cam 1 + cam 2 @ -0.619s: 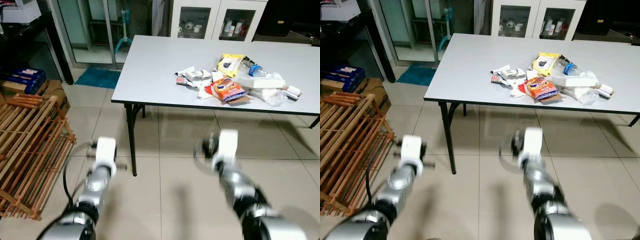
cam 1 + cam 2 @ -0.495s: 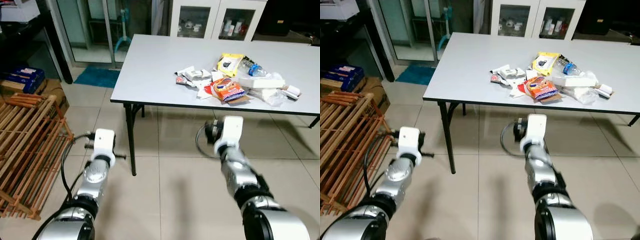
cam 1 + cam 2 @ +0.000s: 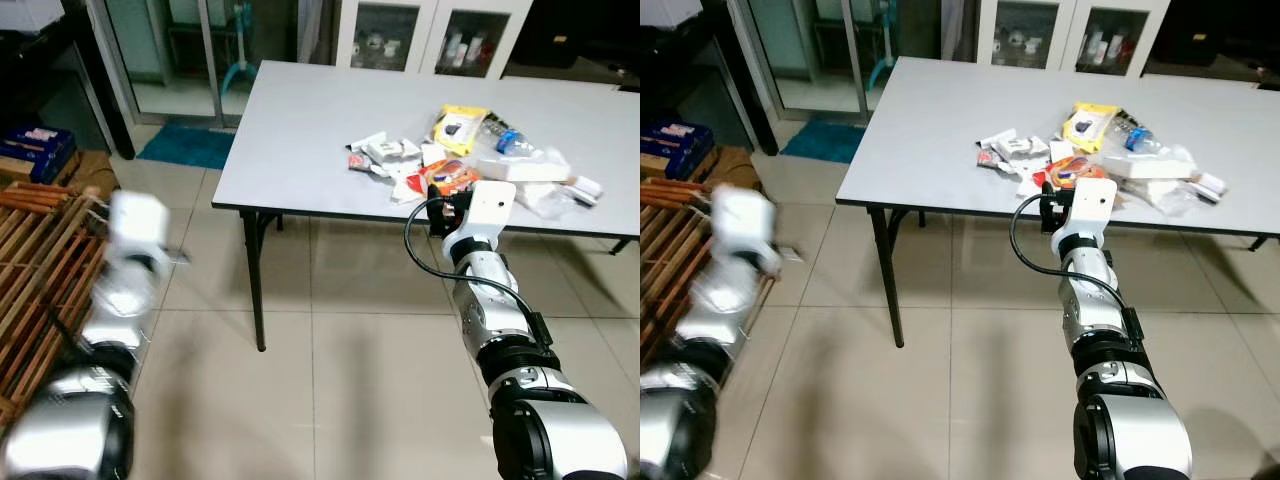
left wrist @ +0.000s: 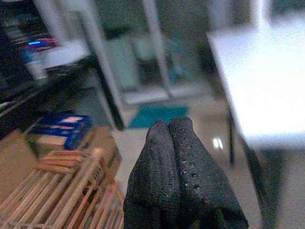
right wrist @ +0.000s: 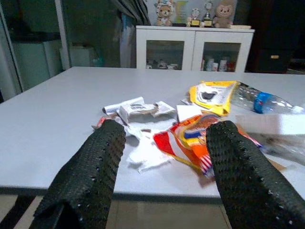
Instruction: Picking trash to rubbish bin
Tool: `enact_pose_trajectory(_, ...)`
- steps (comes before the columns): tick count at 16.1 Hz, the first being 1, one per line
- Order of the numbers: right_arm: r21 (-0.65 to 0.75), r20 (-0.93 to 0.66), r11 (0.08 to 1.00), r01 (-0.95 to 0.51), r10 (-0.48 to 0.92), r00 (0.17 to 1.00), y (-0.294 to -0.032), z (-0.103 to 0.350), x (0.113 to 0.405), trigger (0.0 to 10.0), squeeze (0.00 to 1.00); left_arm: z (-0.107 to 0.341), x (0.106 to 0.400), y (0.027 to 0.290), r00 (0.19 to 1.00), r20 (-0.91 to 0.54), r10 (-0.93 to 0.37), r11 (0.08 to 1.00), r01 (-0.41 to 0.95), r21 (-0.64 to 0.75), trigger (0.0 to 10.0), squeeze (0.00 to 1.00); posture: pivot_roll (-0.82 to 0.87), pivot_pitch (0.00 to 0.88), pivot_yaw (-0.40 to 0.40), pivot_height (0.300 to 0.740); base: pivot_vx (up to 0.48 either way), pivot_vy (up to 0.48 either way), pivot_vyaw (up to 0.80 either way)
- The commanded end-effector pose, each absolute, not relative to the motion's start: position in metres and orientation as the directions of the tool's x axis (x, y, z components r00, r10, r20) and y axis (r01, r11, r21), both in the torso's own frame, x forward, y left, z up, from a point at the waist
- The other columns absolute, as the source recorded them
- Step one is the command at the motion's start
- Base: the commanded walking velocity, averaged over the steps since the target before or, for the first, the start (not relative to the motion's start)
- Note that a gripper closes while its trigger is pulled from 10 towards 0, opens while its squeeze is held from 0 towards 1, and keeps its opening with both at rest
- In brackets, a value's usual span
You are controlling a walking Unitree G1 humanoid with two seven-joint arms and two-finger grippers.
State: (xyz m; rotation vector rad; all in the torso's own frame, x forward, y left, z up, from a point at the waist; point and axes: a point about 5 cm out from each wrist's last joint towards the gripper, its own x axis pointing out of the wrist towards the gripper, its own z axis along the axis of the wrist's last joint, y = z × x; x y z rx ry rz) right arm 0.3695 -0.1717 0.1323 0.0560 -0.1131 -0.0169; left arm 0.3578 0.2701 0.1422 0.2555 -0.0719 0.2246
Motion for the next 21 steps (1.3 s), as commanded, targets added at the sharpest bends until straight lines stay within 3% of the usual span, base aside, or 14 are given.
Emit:
enact_pose_trajectory(1, 0.067, 0.128, 0.998, 0.019, -0.028, 0.991, -0.174, 0.136, 0.37, 10.0, 0.0, 0.157, 0.365, 0.27, 0.966, 0.131, 0.224, 0.961, -0.241, 0.134, 10.0, 0.0, 0.05, 0.0, -0.053, 0.74, 0.371, 0.0, 0.0)
enact_pose_trajectory(3, 0.064, 0.117, 0.998, 0.004, -0.011, 0.993, -0.17, 0.133, 0.369, 10.0, 0.0, 0.167, 0.375, 0.251, 0.983, 0.144, 0.11, 0.981, -0.13, 0.141, 10.0, 0.0, 0.06, 0.0, -0.051, 0.74, 0.353, 0.0, 0.0)
enact_pose_trajectory(5, 0.067, 0.095, 0.998, 0.0, -0.006, 0.995, -0.164, 0.127, 0.368, 10.0, 0.0, 0.15, 0.379, 0.202, 0.992, 0.093, -0.084, 0.984, 0.068, 0.166, 10.0, 0.0, 0.05, 0.0, -0.034, 0.74, 0.289, 0.0, 0.0)
enact_pose_trajectory(8, 0.077, 0.103, 0.997, 0.019, -0.027, 0.994, -0.166, 0.127, 0.366, 10.0, 0.0, 0.11, 0.362, 0.194, 0.999, 0.019, 0.031, 0.981, -0.034, 0.189, 10.0, 0.0, 0.02, 0.0, -0.03, 0.74, 0.291, 0.0, 0.0)
enact_pose_trajectory(9, 0.073, 0.105, 0.997, 0.019, -0.027, 0.994, -0.168, 0.126, 0.364, 10.0, 0.0, 0.11, 0.36, 0.209, 0.998, -0.01, 0.056, 0.906, -0.047, 0.42, 10.0, 0.0, 0.02, 0.0, -0.031, 0.74, 0.311, 0.0, 0.0)
enact_pose_trajectory(10, 0.07, 0.102, 0.997, 0.023, -0.03, 0.994, -0.171, 0.124, 0.362, 10.0, 0.0, 0.104, 0.357, 0.227, 0.99, -0.141, 0.013, 0.795, 0.075, 0.601, 10.0, 0.0, 0.04, 0.0, -0.036, 0.74, 0.0, 0.0, 0.0)
enact_pose_trajectory(11, 0.061, 0.091, 0.998, 0.031, -0.036, 0.995, -0.177, 0.121, 0.36, 10.0, 0.0, 0.086, 0.334, 0.276, 0.867, -0.497, 0.033, 0.45, 0.431, 0.782, 10.0, 0.0, 0.06, 0.0, -0.035, 0.74, 0.0, 0.0, 0.0)
enact_pose_trajectory(12, 0.06, 0.086, 0.998, 0.034, -0.039, 0.996, -0.179, 0.12, 0.359, 10.0, 0.0, 0.086, 0.32, 0.301, 0.818, -0.569, 0.084, 0.311, 0.521, 0.795, 10.0, 0.0, 0.07, 0.0, -0.029, 0.74, 0.0, 0.0, 0.0)
enact_pose_trajectory(13, 0.063, 0.073, 0.997, 0.044, -0.048, 0.996, -0.182, 0.118, 0.359, 10.0, 0.0, 0.103, 0.307, 0.33, 0.877, -0.468, 0.111, 0.405, 0.39, 0.827, 10.0, 0.0, 0.09, 0.0, -0.037, 0.74, 0.0, 0.0, 0.0)
enact_pose_trajectory(14, 0.068, 0.068, 0.997, 0.047, -0.052, 0.996, -0.183, 0.117, 0.359, 10.0, 0.0, 0.11, 0.305, 0.334, 0.909, -0.4, 0.117, 0.476, 0.303, 0.826, 10.0, 0.0, 0.11, 0.0, -0.038, 0.74, 0.0, 0.0, 0.0)
enact_pose_trajectory(16, 0.068, 0.061, 0.997, 0.046, -0.05, 0.997, -0.182, 0.117, 0.36, 10.0, 0.0, 0.108, 0.299, 0.33, 0.906, -0.42, 0.056, 0.596, 0.308, 0.742, 10.0, 0.0, 0.1, 0.0, -0.039, 0.74, 0.0, 0.0, 0.0)
enact_pose_trajectory(17, 0.072, 0.072, 0.997, 0.039, -0.044, 0.996, -0.182, 0.121, 0.361, 10.0, 0.0, 0.11, 0.286, 0.331, 0.86, -0.511, -0.018, 0.579, 0.425, 0.696, 10.0, 0.0, 0.1, 0.0, -0.046, 0.74, 0.0, 0.0, 0.0)
enact_pose_trajectory(18, 0.073, 0.073, 0.997, 0.038, -0.044, 0.996, -0.182, 0.121, 0.362, 10.0, 0.0, 0.113, 0.285, 0.333, 0.856, -0.516, -0.013, 0.567, 0.432, 0.702, 10.0, 0.0, 0.11, 0.0, -0.05, 0.74, 0.0, 0.0, 0.0)
enact_pose_trajectory(21, 0.068, 0.067, 0.997, 0.04, -0.045, 0.997, -0.184, 0.121, 0.363, 10.0, 0.0, 0.12, 0.295, 0.33, 0.902, -0.431, 0.022, 0.608, 0.33, 0.722, 10.0, 0.0, 0.1, 0.0, -0.043, 0.74, 0.0, 0.0, 0.0)
